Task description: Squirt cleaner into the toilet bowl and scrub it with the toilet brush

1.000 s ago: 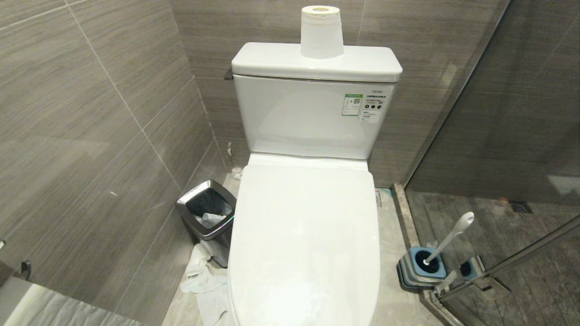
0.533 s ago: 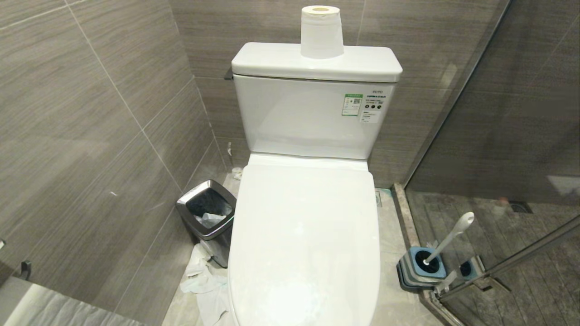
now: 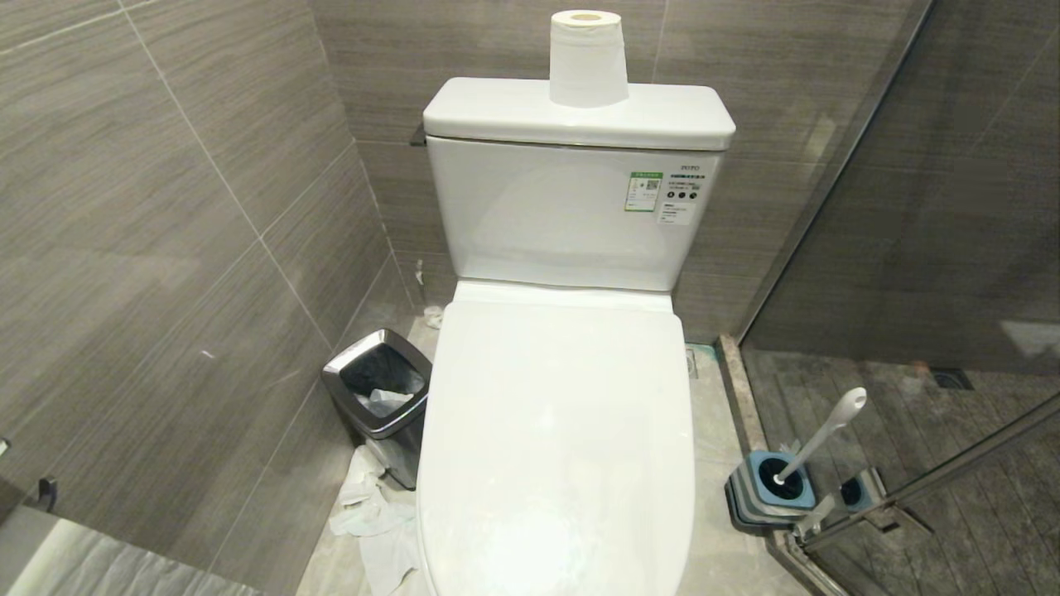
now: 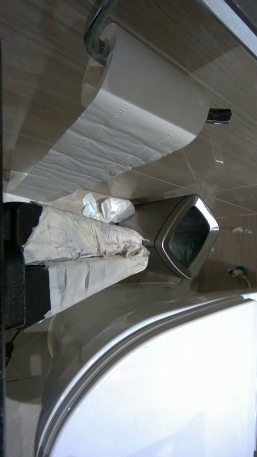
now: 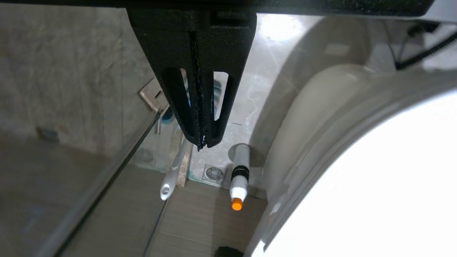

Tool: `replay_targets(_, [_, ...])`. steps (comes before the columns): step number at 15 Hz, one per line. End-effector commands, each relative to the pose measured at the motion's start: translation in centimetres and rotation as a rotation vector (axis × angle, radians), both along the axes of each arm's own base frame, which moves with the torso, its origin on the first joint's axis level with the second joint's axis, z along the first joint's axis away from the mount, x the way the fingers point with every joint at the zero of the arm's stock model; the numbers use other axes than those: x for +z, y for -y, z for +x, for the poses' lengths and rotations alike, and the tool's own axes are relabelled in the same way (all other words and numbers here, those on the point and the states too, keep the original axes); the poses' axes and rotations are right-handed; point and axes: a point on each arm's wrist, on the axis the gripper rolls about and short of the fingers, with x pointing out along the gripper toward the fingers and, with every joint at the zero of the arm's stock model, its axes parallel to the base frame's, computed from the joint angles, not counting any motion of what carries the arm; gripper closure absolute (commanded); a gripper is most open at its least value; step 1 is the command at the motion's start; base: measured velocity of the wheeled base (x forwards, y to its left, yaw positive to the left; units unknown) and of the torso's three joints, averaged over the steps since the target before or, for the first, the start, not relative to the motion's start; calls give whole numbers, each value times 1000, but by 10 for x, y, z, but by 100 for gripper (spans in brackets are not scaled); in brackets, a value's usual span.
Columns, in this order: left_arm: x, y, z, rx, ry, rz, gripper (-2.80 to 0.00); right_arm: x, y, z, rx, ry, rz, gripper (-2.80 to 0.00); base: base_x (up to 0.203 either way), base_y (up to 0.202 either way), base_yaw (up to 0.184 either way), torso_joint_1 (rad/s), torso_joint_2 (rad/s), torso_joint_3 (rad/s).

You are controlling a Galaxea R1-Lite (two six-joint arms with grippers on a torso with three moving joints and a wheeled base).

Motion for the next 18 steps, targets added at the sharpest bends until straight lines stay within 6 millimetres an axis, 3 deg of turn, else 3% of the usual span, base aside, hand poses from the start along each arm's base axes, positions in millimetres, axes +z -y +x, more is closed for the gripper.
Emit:
replay_targets(1, [-2,0,0,2,-5,1,0,-3,0,1,4,-9,-21,0,0,0,0,0,0,0])
replay_targets(7, [-2,1,0,-29,-9,142,0,-3,1,1,-25,-11,74,0,0,0,0,0,0,0])
replay_targets(11, [-1,0,0,-18,-6,28,0,-3,1,1,-26,-13,77,0,0,0,0,0,0,0])
replay_targets(18, [-2,0,0,-5,-6,7,0,-3,1,1,-29,-13,85,0,0,0,0,0,0,0])
